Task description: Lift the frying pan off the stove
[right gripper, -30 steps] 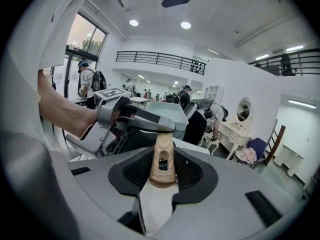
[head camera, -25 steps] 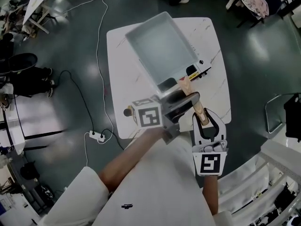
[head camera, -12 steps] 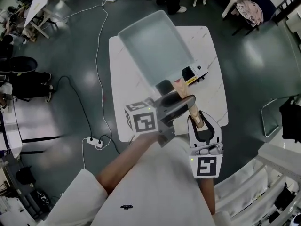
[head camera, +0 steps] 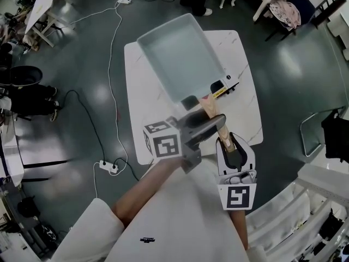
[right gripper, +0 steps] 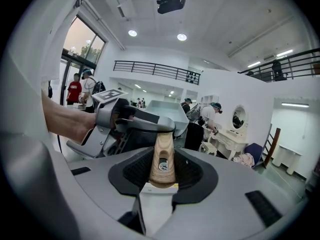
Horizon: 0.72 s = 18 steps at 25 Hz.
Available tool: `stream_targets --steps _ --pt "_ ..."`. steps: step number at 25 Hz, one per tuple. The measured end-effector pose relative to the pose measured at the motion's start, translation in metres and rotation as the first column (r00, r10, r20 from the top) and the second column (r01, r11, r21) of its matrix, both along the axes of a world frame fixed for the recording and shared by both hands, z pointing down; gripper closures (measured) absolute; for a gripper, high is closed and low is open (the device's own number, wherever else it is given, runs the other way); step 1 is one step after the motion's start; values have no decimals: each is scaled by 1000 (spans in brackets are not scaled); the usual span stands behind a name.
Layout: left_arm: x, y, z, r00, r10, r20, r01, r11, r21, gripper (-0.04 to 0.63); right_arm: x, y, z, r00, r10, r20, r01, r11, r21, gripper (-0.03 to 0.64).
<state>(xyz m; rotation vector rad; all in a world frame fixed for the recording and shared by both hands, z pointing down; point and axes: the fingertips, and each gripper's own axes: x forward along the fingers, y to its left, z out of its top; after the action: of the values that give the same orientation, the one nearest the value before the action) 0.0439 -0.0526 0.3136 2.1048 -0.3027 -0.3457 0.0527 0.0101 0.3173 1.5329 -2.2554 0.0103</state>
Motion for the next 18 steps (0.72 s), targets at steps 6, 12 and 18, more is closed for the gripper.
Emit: stream_targets --steps 6,12,18 --pt "0 6 -1 1000 9 -6 -9 1000 1 440 0 6 -2 1000 7 0 -7 1000 5 500" --pt "1 9 -1 1000 13 -12 -13 1000 -8 440 1 9 -1 1000 10 -10 -10 1000 2 502" --pt "2 12 -2 1000 16 -11 -16 1000 -2 440 2 12 -1 1000 14 -8 -14 1000 -4 502"
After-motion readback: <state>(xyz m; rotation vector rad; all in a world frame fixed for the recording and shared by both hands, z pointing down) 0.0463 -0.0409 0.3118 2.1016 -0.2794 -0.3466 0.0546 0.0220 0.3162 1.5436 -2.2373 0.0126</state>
